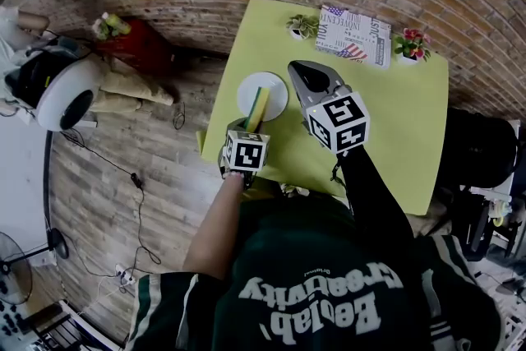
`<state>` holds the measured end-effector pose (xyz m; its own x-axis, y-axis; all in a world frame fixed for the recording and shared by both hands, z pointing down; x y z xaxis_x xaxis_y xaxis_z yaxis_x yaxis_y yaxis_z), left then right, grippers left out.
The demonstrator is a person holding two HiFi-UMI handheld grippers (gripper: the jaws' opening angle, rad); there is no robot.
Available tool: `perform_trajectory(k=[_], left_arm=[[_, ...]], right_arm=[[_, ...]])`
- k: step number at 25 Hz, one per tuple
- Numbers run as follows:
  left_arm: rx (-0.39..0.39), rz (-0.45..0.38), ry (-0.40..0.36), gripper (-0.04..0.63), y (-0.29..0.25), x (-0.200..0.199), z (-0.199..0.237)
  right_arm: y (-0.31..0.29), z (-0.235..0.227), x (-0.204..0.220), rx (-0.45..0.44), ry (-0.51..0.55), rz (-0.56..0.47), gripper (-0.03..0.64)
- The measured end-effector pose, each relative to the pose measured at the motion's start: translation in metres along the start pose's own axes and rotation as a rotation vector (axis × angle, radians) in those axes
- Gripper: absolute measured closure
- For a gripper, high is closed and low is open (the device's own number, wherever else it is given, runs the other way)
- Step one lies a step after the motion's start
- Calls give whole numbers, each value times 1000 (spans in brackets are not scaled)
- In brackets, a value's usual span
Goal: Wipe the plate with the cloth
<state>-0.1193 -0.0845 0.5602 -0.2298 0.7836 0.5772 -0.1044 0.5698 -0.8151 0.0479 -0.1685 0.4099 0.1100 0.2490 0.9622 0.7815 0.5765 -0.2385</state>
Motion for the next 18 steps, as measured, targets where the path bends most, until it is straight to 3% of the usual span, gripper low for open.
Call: perform_trajectory(k=[8,18], left_arm=[[119,9,-90,463,-8,-2,-32],[157,32,-137,463,-9,6,-21]], right_arm=[[3,1,2,49,-11,14,603],[4,17,9,122,-33,57,603]])
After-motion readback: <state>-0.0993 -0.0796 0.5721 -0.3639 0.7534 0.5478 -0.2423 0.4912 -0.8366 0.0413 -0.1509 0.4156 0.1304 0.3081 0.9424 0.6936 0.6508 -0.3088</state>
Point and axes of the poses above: the fingertips, and each gripper's own axes: y backward along the fingers, z to its left, x out of its underside, the point moved 9 cm from there along y, backward along the fingers, and after that the axes turned 6 degrees about -x, right-handed, at the moved point
